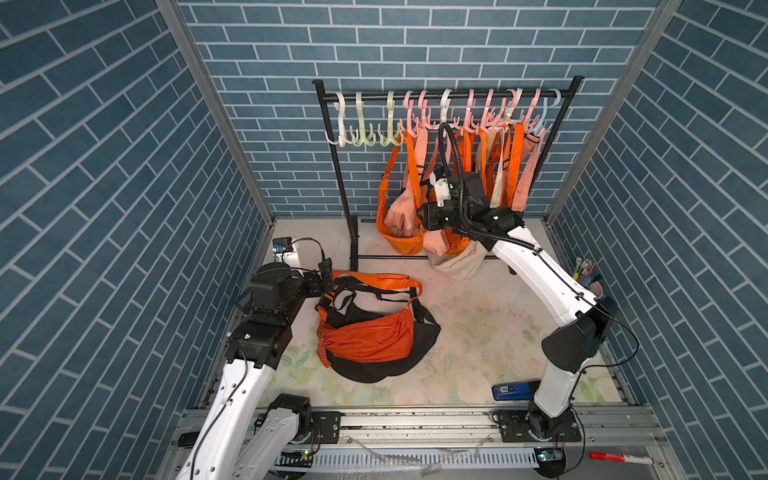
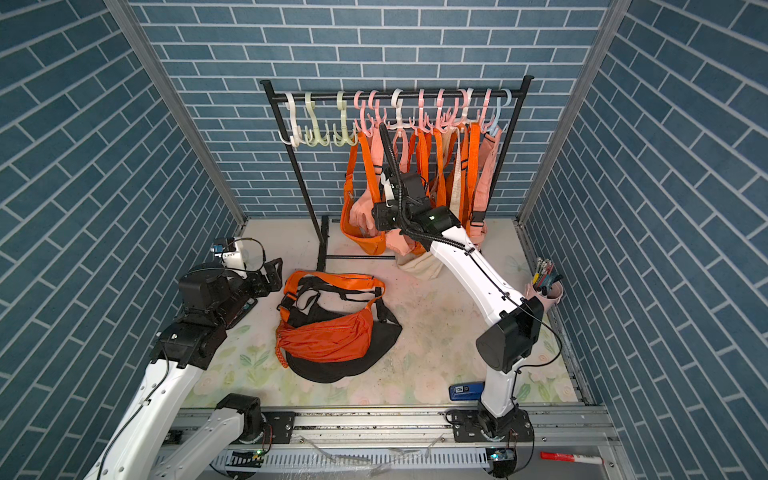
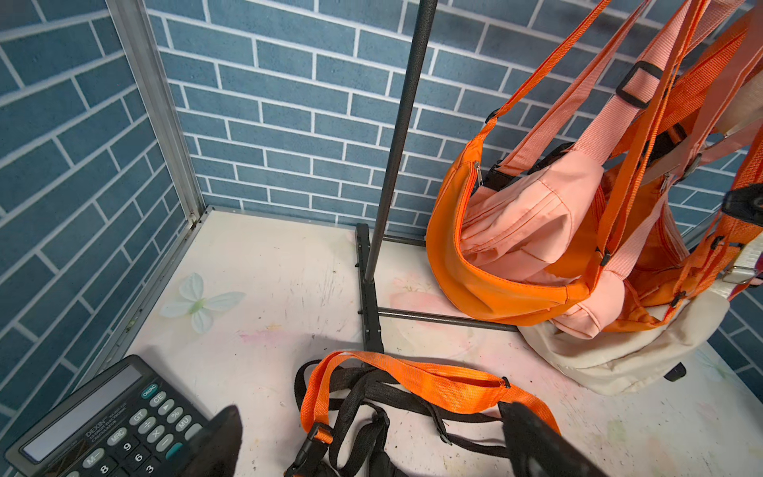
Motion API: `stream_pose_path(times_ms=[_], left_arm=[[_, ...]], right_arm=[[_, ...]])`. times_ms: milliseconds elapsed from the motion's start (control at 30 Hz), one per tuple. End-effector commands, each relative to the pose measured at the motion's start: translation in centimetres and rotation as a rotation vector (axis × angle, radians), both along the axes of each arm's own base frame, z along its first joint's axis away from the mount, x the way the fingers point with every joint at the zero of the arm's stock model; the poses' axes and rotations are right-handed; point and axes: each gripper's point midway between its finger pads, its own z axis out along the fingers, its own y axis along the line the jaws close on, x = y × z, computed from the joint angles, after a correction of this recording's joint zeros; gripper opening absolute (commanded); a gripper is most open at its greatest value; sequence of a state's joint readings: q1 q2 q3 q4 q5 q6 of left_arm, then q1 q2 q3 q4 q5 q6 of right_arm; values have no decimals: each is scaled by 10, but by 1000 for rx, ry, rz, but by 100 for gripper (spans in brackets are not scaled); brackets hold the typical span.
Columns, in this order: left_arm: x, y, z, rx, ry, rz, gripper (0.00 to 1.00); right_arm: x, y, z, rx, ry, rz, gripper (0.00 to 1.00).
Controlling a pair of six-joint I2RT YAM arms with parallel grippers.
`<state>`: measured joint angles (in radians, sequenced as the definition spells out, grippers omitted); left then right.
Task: Take the bag off the hook
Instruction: Pick up the bag from the hook.
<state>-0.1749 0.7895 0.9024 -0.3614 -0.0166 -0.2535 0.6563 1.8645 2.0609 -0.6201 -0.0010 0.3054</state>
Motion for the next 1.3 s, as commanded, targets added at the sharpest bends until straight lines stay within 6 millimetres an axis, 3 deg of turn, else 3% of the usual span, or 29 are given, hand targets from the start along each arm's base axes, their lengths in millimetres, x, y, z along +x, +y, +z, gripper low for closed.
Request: stream_pose_path(times_ms=[0, 500, 567, 600, 667, 733, 867, 1033, 1100, 1267], left_arm=[[0, 1, 3, 6, -15, 2, 99], [0, 0, 4, -3, -22, -8, 99], [0, 0, 4, -6, -21, -7, 99], [0, 0, 4, -7, -22, -6, 99], [1, 0, 3, -7, -20, -6, 99], [1, 0, 3, -8, -20, -9, 99], [0, 1, 3, -7, -19, -4, 99], [1, 2, 2, -2, -17, -1, 99], [1, 2, 2, -1, -16, 1, 99], [6, -3, 1, -40, -12, -14, 99]], right_arm=[[16, 0, -2, -70, -26, -29, 48], [69, 15, 6, -58, -110, -92, 47], [72, 13, 12, -49, -128, -103, 44], [79, 18, -3, -61, -113, -104, 41], [81, 19, -3, -57, -117, -108, 37], [83, 19, -3, -54, -118, -110, 30], [81, 19, -3, -50, -113, -104, 0], [74, 18, 3, -33, -103, -91, 0], [64, 14, 21, -6, -119, -85, 0], [49, 11, 31, 19, -113, -55, 0]])
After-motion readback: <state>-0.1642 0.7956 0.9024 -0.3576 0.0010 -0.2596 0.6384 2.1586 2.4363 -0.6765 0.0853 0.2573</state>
